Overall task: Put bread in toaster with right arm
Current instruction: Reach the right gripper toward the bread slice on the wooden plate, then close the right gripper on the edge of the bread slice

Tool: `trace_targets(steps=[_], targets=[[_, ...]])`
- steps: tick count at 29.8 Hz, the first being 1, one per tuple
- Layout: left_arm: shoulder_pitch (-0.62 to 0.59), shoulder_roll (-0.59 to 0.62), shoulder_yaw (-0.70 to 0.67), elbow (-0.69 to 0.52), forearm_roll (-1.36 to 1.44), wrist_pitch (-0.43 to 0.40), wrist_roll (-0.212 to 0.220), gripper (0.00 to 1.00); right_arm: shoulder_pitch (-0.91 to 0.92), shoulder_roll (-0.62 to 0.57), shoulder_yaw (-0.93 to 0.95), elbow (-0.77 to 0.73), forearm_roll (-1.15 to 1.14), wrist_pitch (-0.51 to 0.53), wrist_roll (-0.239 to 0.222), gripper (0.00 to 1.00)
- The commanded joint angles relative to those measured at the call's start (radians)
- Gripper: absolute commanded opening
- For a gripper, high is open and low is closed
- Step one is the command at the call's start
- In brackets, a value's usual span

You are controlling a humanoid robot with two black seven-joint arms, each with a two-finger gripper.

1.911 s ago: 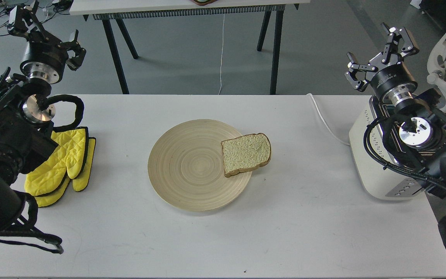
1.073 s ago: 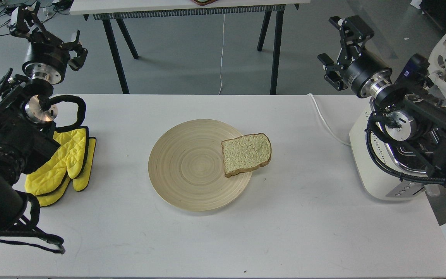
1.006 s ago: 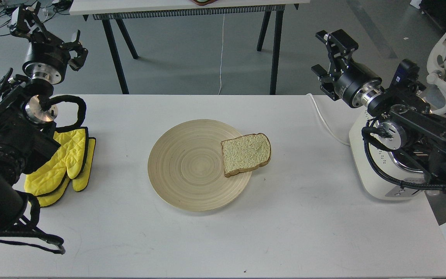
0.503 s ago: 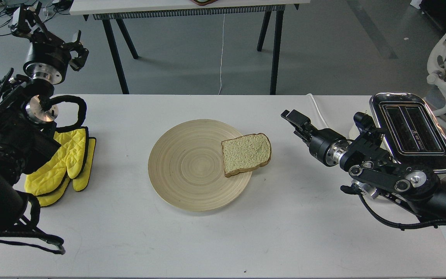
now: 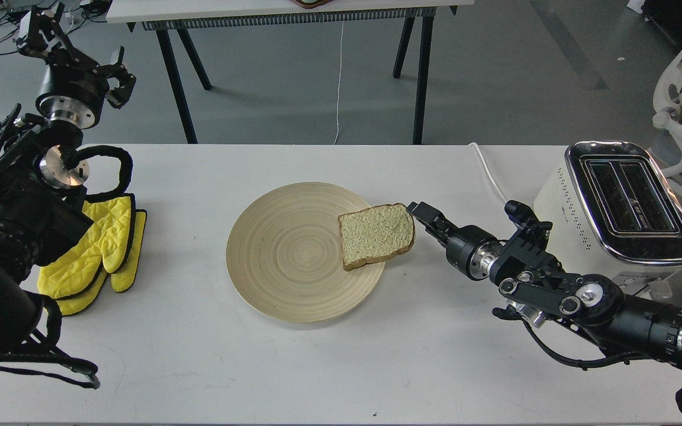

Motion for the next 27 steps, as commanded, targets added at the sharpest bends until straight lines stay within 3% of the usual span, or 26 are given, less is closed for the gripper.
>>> trace_targets(steps=[1, 4, 18, 27], targets=[[0.000, 0.001, 0.000, 0.000, 0.000, 0.000, 0.000, 1.00, -0.002, 0.012, -0.001, -0.020, 0.000, 0.000, 0.000, 0.50], [0.000, -0.001, 0.000, 0.000, 0.000, 0.000, 0.000, 1.00, -0.003, 0.025, -0.003, -0.037, -0.001, 0.003, 0.003, 0.45], [0.000, -0.001, -0.007, 0.000, -0.001, 0.000, 0.000, 1.00, -0.008, 0.101, -0.006, -0.089, -0.002, 0.005, 0.009, 0.45], [0.000, -0.001, -0.009, 0.000, -0.001, 0.000, -0.002, 1.00, 0.000, 0.104, -0.044, -0.087, -0.005, 0.008, 0.008, 0.06]])
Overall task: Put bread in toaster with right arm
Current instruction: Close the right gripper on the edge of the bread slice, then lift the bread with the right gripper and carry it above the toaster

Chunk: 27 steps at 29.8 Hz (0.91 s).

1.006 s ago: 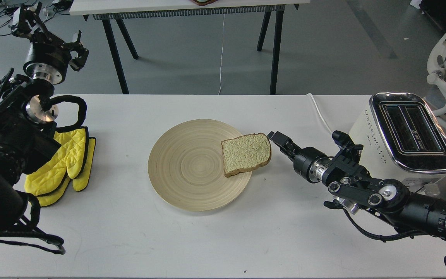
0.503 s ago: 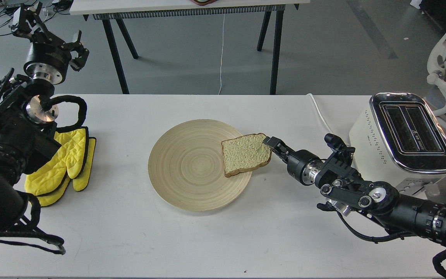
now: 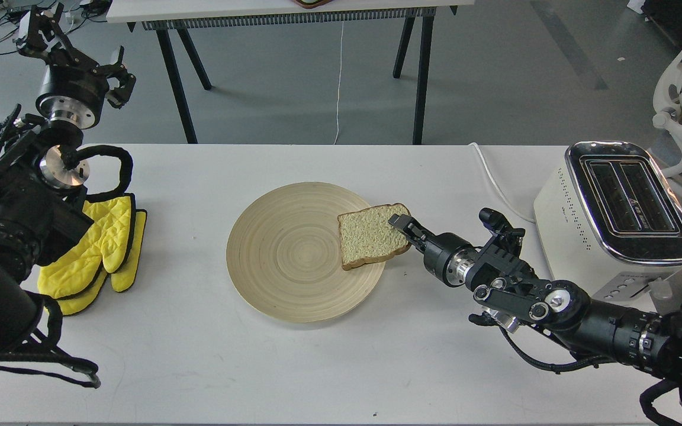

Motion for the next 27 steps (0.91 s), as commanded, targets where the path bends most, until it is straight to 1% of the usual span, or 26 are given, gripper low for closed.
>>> trace_targets(steps=[1, 3, 7, 11, 16, 20, 23, 27], targets=[[0.000, 0.000, -0.001, 0.000, 0.000, 0.000, -0.002, 1.00, 0.011, 0.000, -0.030, 0.001, -0.002, -0.001, -0.001, 0.05], [0.000, 0.000, -0.001, 0.000, 0.000, 0.000, -0.002, 1.00, 0.017, 0.000, -0.032, 0.010, -0.002, -0.003, -0.001, 0.02], [0.000, 0.000, -0.001, 0.000, 0.000, 0.000, -0.002, 1.00, 0.039, -0.027, -0.033, 0.044, -0.002, -0.004, 0.000, 0.02], [0.000, 0.001, -0.001, 0.000, -0.002, 0.000, -0.002, 1.00, 0.098, -0.131, -0.033, 0.131, 0.000, 0.005, -0.001, 0.03], [0.000, 0.001, -0.001, 0.000, 0.000, 0.000, -0.002, 1.00, 0.166, -0.228, -0.035, 0.219, -0.002, 0.006, -0.008, 0.03], [0.000, 0.001, -0.001, 0.000, -0.002, 0.000, -0.002, 1.00, 0.217, -0.400, -0.036, 0.367, -0.084, 0.005, -0.012, 0.03], [0.000, 0.001, 0.000, 0.000, 0.000, 0.000, -0.002, 1.00, 0.246, -0.562, -0.036, 0.466, -0.175, 0.006, -0.018, 0.04], [0.000, 0.001, 0.002, 0.000, 0.000, 0.000, -0.002, 1.00, 0.287, -0.786, -0.036, 0.581, -0.221, 0.017, -0.037, 0.04]])
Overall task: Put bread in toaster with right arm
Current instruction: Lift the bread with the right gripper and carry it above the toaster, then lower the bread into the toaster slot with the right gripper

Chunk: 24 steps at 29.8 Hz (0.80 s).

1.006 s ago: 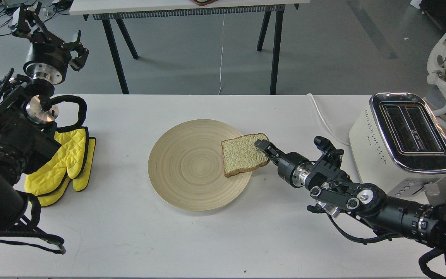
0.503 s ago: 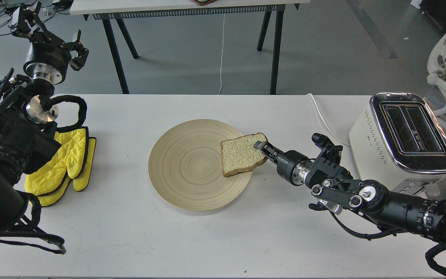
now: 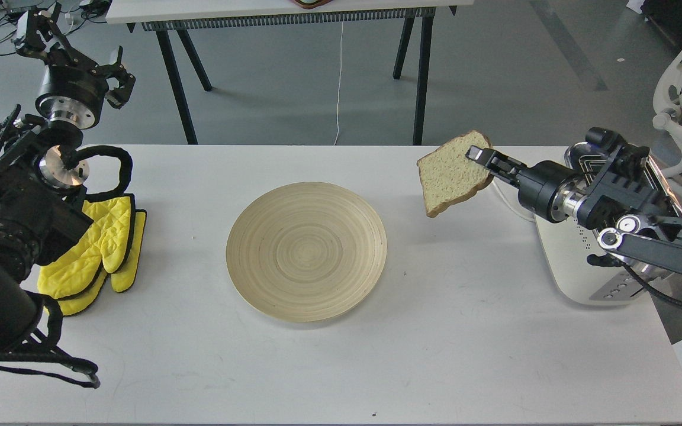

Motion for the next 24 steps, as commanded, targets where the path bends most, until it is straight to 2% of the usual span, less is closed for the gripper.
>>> trace_targets(steps=[1, 5, 8, 11, 16, 19, 24], targets=[[0.000, 0.000, 0.002, 0.000, 0.000, 0.000, 0.000, 1.00, 0.037, -0.197, 0.002, 0.096, -0.052, 0.023, -0.011, 0.04], [0.000, 0.000, 0.002, 0.000, 0.000, 0.000, 0.000, 1.00, 0.057, -0.357, 0.007, 0.133, -0.205, 0.069, -0.024, 0.04], [0.000, 0.000, 0.002, 0.000, 0.000, 0.000, 0.000, 1.00, 0.055, -0.427, 0.004, 0.150, -0.281, 0.080, -0.035, 0.04], [0.000, 0.000, 0.002, 0.000, 0.000, 0.000, 0.000, 1.00, 0.052, -0.469, 0.005, 0.158, -0.304, 0.098, -0.069, 0.04], [0.000, 0.000, 0.003, 0.000, 0.000, 0.000, 0.000, 1.00, 0.053, -0.515, 0.004, 0.164, -0.306, 0.112, -0.086, 0.04], [0.000, 0.000, 0.005, 0.000, 0.000, 0.000, 0.000, 1.00, 0.050, -0.529, 0.004, 0.166, -0.306, 0.136, -0.123, 0.04], [0.000, 0.000, 0.006, 0.000, 0.000, 0.000, 0.000, 1.00, 0.055, -0.546, 0.008, 0.164, -0.304, 0.153, -0.132, 0.04]])
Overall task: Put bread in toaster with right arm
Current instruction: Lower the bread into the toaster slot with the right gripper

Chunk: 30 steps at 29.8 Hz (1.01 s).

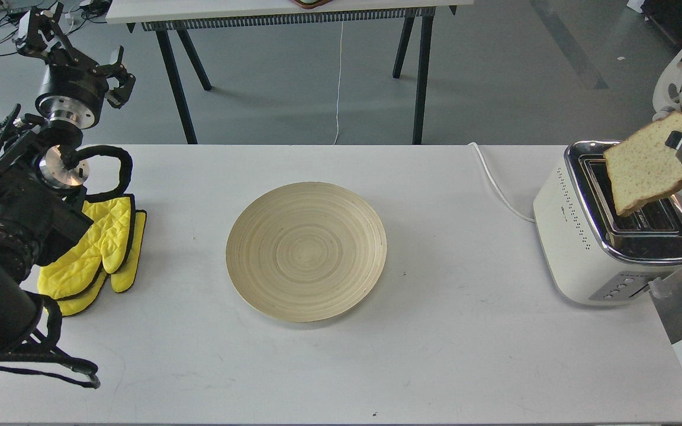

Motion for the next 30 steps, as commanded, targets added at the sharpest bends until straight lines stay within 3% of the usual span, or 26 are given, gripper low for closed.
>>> trace_targets(steps=[1, 16, 23, 30], targets=[[0.000, 0.000, 0.002, 0.000, 0.000, 0.000, 0.000, 1.00, 0.001, -0.005, 0.003, -0.001, 0.002, 0.005, -0.003, 0.04], [0.000, 0.000, 0.002, 0.000, 0.000, 0.000, 0.000, 1.00, -0.057, 0.047, -0.003, 0.003, 0.013, 0.005, -0.006, 0.08], [0.000, 0.000, 0.000, 0.000, 0.000, 0.000, 0.000, 1.00, -0.096, 0.104, -0.001, -0.003, 0.014, -0.005, -0.006, 0.39], [0.000, 0.000, 0.000, 0.000, 0.000, 0.000, 0.000, 1.00, -0.094, 0.116, 0.017, 0.003, 0.016, -0.005, 0.003, 0.80]])
